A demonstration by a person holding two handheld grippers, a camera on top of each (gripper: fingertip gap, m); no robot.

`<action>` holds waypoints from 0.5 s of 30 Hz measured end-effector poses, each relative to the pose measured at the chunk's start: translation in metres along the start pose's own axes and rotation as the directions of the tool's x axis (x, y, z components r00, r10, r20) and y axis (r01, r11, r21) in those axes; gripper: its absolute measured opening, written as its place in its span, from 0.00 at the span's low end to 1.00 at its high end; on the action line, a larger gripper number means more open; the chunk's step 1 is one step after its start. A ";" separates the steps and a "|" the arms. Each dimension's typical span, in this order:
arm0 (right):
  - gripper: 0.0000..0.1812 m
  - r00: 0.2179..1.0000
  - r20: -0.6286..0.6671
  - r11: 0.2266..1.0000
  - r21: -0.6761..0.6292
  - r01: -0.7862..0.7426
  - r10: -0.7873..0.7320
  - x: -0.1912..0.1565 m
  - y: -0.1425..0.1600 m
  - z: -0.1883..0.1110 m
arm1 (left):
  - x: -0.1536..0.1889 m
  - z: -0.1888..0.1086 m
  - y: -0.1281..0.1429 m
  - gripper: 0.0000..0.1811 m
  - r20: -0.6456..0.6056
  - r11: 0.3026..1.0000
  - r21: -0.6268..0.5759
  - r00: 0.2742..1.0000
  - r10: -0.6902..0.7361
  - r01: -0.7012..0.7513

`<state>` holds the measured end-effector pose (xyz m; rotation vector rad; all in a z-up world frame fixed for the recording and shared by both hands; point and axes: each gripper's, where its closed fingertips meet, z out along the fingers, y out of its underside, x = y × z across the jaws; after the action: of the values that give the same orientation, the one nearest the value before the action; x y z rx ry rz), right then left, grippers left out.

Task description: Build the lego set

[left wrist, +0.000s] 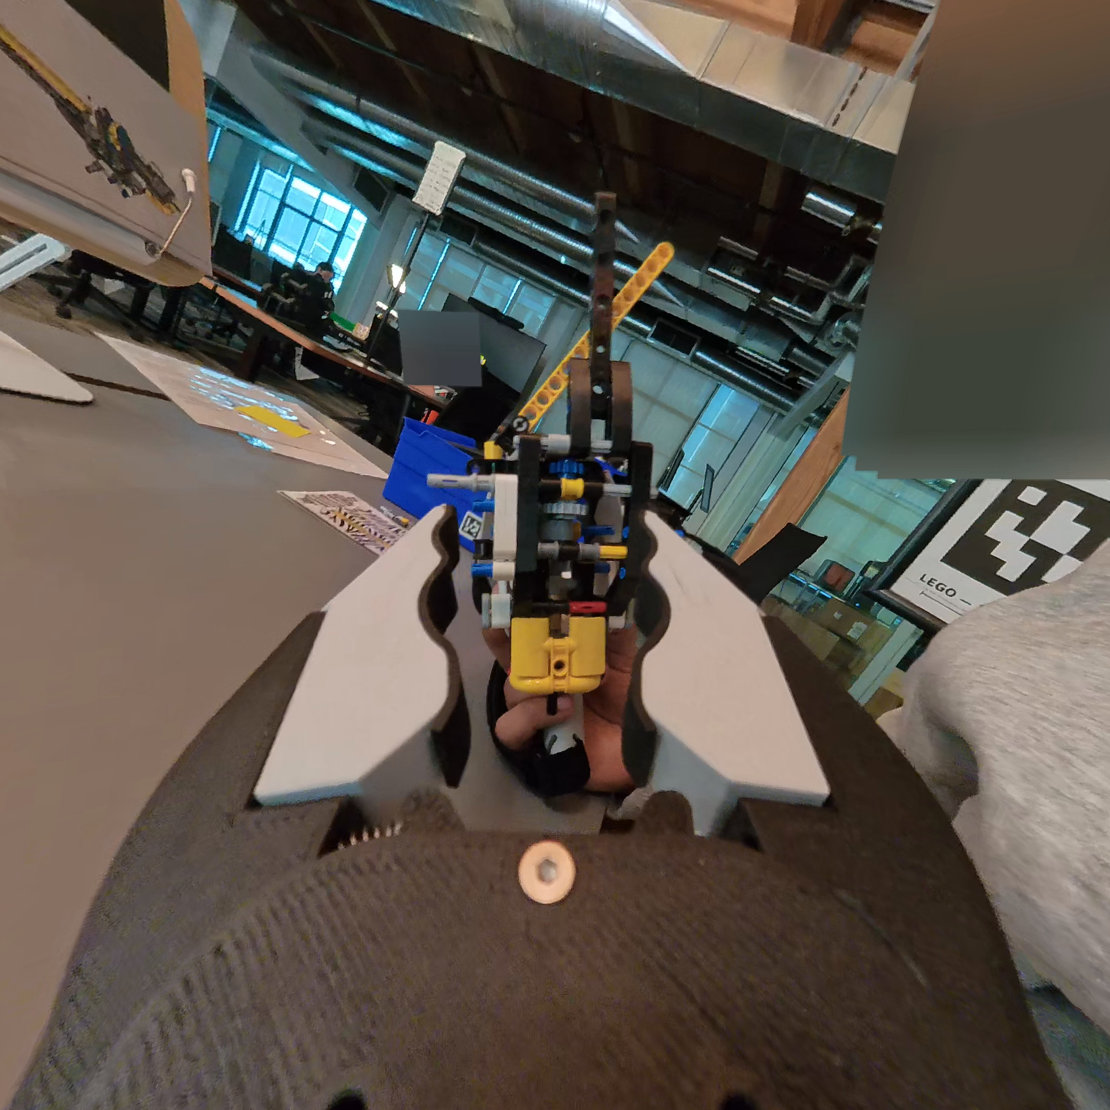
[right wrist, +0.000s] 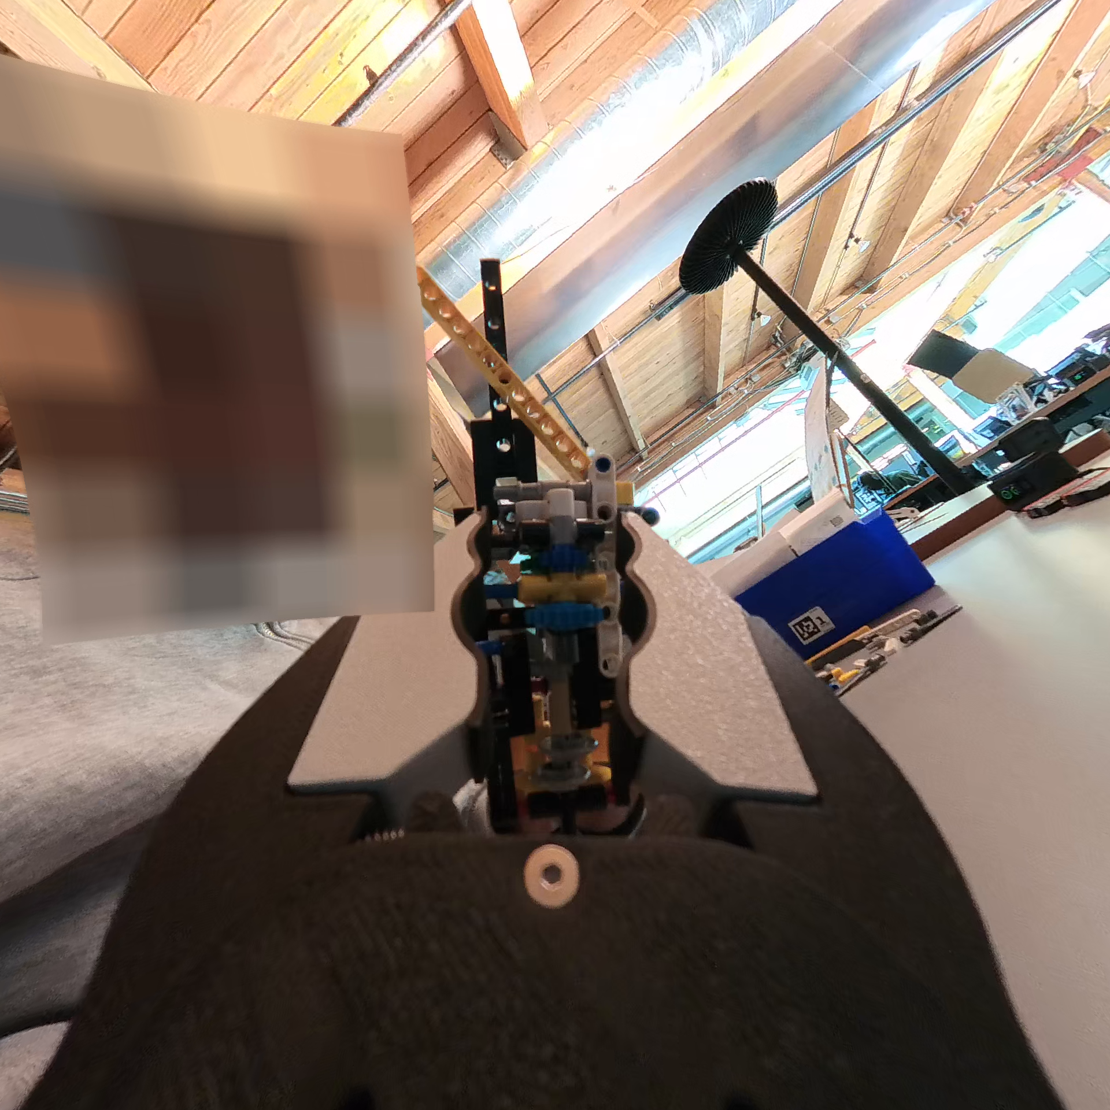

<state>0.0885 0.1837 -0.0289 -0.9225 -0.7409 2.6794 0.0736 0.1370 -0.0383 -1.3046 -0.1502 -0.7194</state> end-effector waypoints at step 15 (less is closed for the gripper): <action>0.22 1.000 0.009 0.997 -0.081 -0.006 0.006 -0.001 0.015 0.007 | 0.002 0.006 0.008 0.49 0.026 0.995 -0.063 0.997 0.079 -0.077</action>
<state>0.0848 0.1676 -0.0315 -0.9334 -0.8560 2.6781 0.0816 0.1424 -0.0422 -1.3726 -0.0997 -0.6434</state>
